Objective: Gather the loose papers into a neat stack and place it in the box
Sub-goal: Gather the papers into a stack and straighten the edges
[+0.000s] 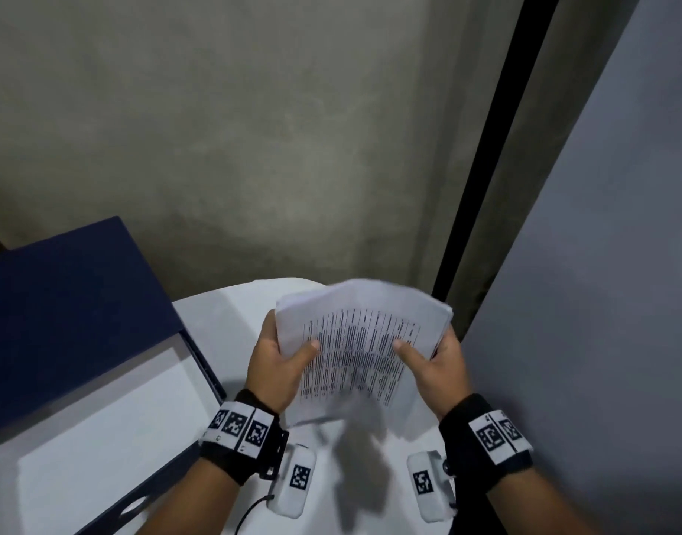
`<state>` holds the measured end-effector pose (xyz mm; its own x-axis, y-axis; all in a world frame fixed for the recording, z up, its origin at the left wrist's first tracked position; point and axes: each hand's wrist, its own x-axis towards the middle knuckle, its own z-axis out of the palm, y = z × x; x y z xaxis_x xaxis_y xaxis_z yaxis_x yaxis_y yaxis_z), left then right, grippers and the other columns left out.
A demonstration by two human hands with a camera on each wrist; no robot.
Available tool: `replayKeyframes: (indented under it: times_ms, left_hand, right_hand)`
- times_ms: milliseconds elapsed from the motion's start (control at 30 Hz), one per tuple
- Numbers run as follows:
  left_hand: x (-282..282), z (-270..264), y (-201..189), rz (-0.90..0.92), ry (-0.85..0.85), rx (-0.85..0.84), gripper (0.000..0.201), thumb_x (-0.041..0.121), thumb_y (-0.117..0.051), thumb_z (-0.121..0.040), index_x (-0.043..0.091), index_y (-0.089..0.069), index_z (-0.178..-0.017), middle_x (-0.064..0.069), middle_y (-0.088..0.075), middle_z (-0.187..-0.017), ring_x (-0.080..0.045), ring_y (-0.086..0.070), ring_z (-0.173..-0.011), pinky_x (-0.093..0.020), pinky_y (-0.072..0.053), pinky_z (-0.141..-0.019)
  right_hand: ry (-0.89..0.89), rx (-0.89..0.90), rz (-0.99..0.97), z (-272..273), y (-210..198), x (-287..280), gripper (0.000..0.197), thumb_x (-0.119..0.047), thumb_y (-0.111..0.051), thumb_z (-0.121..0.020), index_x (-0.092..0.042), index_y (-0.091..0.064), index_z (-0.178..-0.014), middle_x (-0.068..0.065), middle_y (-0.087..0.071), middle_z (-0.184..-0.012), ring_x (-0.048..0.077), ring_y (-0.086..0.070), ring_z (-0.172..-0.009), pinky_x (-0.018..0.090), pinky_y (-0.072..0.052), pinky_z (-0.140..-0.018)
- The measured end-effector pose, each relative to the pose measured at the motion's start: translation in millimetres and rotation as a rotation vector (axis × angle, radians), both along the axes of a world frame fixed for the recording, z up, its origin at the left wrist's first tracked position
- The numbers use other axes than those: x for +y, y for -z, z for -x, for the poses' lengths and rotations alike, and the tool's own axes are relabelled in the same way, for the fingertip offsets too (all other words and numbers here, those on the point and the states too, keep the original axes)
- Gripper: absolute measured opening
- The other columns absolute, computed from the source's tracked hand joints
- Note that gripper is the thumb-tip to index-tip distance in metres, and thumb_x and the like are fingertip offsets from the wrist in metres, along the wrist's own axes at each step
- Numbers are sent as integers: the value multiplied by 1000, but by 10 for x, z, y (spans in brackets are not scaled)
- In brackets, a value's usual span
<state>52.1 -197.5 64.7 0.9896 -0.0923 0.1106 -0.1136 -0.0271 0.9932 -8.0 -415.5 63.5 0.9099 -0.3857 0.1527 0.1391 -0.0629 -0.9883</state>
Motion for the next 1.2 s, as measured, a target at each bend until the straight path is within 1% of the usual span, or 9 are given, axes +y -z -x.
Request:
replayKeyframes:
  times_ms: [133,300,400,500,667,833,1000,1100,1200]
  left_hand:
    - [109,-25,116,-60,-14,19,43,38,-71,-60,36,-53,-99,-5,-67,-101,-24,-65,-93,-44,-54,-84]
    - [46,-28,112,-64,-56,21,25,25,-67,-75,31,-56,-96,3,-71,-92,-17,-68,-88,-48,-54,-88]
    - [55,-16,101,-44,-86,-3,28,26,-69,-73,31,-54,-96,4,-69,-89,-16,-67,-84,-43,-55,-83]
    - [83,3,49,15,-26,-40,34,39,-70,-67,30,-53,-95,4,-61,-91,-17,-61,-81,-37,-51,-75]
    - [-5,-5,-118,124,-45,-85,35,45,-60,-76,15,-56,-94,7,-61,-90,-9,-59,-83,-19,-45,-76]
    - [-76,-79,-169,65,-154,-74,16,32,-52,-84,16,-57,-86,8,-63,-84,-12,-58,-84,-28,-42,-81]
    - [-80,-78,-164,79,-141,-87,18,36,-53,-85,19,-58,-88,10,-64,-86,-13,-60,-88,-31,-43,-84]
    - [-22,-46,-101,128,-64,-105,38,44,-60,-79,19,-53,-106,10,-61,-99,-12,-59,-95,-31,-47,-88]
    - [10,48,98,112,28,-11,62,30,-73,-67,29,-40,-119,1,-56,-112,-16,-61,-101,-32,-52,-88]
  right_hand:
    - [-22,51,77,16,138,10,46,-5,-63,-80,-37,-51,-111,-15,-65,-103,10,-63,-100,36,-52,-90]
    - [-30,-3,112,-38,87,99,36,6,-53,-92,-26,-54,-107,-23,-68,-99,-1,-63,-96,17,-47,-86]
    - [-11,-35,99,-29,78,71,35,4,-58,-90,-28,-56,-104,-20,-68,-98,1,-64,-93,17,-49,-83]
    - [-4,-71,45,15,86,51,32,-12,-70,-79,-25,-56,-104,-15,-69,-95,7,-65,-90,23,-53,-79]
    - [152,-120,18,-94,-103,76,21,-36,-65,-82,-16,-61,-89,-12,-65,-83,6,-60,-80,27,-49,-75]
    - [258,-72,54,-238,-135,96,17,-17,-61,-89,-23,-59,-73,-10,-62,-78,8,-58,-78,32,-46,-79]
    - [217,-77,55,-195,-119,84,8,-33,-64,-82,-25,-61,-83,-9,-65,-86,14,-61,-86,46,-51,-86]
    - [106,-130,-29,-114,-24,15,39,-35,-71,-76,-21,-56,-109,3,-66,-105,22,-64,-98,38,-54,-86]
    - [-25,-70,0,15,166,-20,54,-7,-70,-76,-23,-44,-121,4,-60,-111,8,-63,-98,25,-55,-82]
